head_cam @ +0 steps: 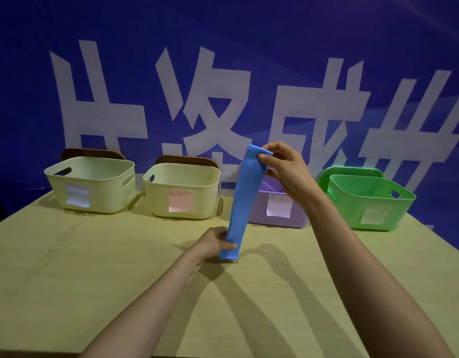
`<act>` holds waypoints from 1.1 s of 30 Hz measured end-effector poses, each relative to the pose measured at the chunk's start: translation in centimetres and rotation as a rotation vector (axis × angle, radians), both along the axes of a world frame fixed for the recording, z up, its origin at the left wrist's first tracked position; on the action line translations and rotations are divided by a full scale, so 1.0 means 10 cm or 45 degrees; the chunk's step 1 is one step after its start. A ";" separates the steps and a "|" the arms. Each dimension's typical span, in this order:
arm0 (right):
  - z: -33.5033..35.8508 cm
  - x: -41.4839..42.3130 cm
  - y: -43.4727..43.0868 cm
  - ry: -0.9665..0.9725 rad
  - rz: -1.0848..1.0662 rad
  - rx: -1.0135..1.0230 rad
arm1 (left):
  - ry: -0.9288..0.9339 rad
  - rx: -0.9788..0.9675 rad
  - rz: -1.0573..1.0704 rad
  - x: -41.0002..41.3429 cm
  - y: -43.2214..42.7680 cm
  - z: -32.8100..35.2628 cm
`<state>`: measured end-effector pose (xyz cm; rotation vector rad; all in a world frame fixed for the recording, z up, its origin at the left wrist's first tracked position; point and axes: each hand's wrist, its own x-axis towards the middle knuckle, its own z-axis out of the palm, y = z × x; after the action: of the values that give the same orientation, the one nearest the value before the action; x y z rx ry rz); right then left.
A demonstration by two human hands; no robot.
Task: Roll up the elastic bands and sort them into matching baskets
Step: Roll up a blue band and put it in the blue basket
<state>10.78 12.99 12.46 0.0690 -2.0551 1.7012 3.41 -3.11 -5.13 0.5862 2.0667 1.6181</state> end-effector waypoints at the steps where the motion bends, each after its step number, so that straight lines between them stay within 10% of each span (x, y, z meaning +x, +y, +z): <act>1: 0.00 0.00 0.00 -0.009 -0.006 0.030 | 0.032 0.033 0.003 0.01 -0.01 0.06; 10: 0.07 0.22 0.00 -0.002 0.052 0.151 | 0.230 0.652 0.098 0.42 0.14 1.18; 33: -0.29 0.42 0.06 0.060 0.074 -0.036 | -0.053 0.241 -0.133 0.94 0.10 0.50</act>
<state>14.97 13.61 9.55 0.1599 -2.0121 1.7463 12.82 -2.14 -0.13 0.7063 1.8340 1.7604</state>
